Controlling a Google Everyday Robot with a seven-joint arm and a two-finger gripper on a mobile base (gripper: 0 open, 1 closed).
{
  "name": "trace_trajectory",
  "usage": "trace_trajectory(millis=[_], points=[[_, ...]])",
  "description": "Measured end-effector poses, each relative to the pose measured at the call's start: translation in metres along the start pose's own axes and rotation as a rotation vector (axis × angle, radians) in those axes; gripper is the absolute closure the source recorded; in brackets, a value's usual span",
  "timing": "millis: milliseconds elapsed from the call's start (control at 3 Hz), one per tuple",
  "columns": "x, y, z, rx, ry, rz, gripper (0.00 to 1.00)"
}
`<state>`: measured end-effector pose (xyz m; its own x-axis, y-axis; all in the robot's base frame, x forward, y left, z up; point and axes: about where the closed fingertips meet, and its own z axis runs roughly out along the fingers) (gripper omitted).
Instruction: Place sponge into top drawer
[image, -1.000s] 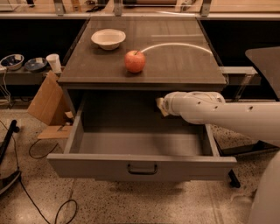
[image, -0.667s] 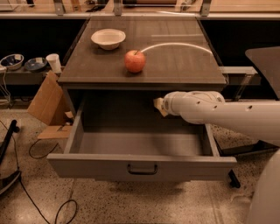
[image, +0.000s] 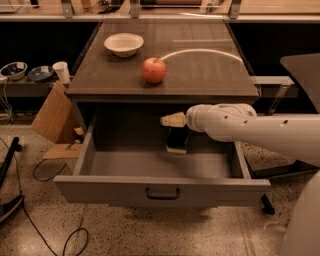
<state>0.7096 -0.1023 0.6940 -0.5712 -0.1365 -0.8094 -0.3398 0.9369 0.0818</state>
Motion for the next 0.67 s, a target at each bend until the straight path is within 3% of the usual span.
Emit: trace_trajectory(millis=[667], points=[[0.005, 0.0097, -0.0085, -0.019, 0.018, -0.029, 0.0]])
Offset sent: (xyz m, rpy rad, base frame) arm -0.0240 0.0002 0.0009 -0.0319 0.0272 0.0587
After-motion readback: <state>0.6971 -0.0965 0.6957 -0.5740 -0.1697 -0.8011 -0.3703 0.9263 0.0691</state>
